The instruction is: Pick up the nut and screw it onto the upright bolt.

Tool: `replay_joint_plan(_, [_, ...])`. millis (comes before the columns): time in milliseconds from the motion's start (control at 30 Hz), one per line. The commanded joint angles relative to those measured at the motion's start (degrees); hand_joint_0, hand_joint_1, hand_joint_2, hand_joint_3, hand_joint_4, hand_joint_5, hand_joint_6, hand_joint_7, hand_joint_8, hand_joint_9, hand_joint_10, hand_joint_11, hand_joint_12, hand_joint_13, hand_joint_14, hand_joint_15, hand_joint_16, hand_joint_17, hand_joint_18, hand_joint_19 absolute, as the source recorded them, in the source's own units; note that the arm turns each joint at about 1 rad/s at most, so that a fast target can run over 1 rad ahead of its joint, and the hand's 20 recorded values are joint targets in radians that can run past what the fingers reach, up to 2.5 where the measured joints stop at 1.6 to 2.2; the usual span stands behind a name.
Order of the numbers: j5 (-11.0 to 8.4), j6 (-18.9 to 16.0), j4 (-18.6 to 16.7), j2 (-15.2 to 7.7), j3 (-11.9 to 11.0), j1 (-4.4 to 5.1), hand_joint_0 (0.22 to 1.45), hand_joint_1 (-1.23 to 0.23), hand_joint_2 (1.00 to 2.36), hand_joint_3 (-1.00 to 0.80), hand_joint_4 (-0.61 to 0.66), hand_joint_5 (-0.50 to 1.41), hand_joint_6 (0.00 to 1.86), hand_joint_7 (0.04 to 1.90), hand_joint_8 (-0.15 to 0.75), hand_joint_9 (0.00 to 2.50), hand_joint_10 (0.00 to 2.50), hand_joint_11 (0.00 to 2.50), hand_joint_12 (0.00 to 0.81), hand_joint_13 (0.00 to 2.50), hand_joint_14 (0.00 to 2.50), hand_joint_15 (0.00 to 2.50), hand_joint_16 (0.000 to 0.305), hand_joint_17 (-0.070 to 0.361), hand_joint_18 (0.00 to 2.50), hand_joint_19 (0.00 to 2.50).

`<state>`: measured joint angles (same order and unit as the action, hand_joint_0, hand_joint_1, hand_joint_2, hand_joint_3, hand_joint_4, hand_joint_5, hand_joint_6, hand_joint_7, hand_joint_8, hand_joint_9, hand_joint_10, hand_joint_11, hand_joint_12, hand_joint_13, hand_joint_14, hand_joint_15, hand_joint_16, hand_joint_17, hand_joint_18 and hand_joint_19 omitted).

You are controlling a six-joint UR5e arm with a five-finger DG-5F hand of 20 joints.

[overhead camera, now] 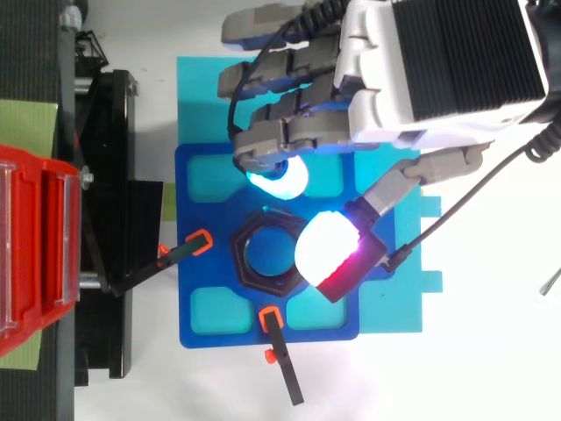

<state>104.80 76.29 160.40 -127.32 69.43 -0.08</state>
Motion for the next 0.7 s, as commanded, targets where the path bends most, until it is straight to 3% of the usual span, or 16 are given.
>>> replay_joint_plan(0, [0.59,0.0,-0.2,0.0,0.0,-0.45,0.54,-0.19,1.0,-0.5,0.13,0.05,0.5,1.5,0.258,1.02,0.0,0.0,0.213,0.69,0.0,0.0,0.018,0.041,0.36,0.0])
replay_joint_plan(167, [1.11,0.0,0.1,0.1,-1.1,-0.62,0.52,-0.15,1.0,-0.5,0.26,-0.05,0.5,1.1,0.25,0.86,0.0,0.0,0.253,0.6,0.0,0.0,0.024,0.053,0.25,0.0])
replay_joint_plan(267, [1.38,0.0,0.3,0.0,-1.9,-0.62,0.51,-0.14,1.0,-0.5,0.22,-0.1,0.5,0.82,0.232,0.75,0.0,0.0,0.265,0.55,0.0,0.0,0.026,0.06,0.2,0.0])
replay_joint_plan(333, [1.46,0.0,0.2,0.0,-2.5,-0.62,0.51,-0.13,1.0,-0.5,0.21,-0.11,0.5,0.73,0.222,0.71,0.0,0.0,0.27,0.51,0.0,0.0,0.028,0.063,0.16,0.0])
replay_joint_plan(567, [1.29,0.2,-0.2,0.0,-2.4,0.26,0.5,-0.11,1.0,-0.5,0.2,-0.13,0.5,0.67,0.215,0.61,0.0,0.0,0.28,0.41,0.0,0.0,0.032,0.072,0.11,0.0])
replay_joint_plan(667, [0.94,0.3,0.5,0.0,-2.4,1.22,0.5,-0.11,1.0,-0.5,0.21,-0.12,0.5,0.67,0.217,0.6,0.0,0.0,0.284,0.4,0.0,0.0,0.032,0.073,0.09,0.0])
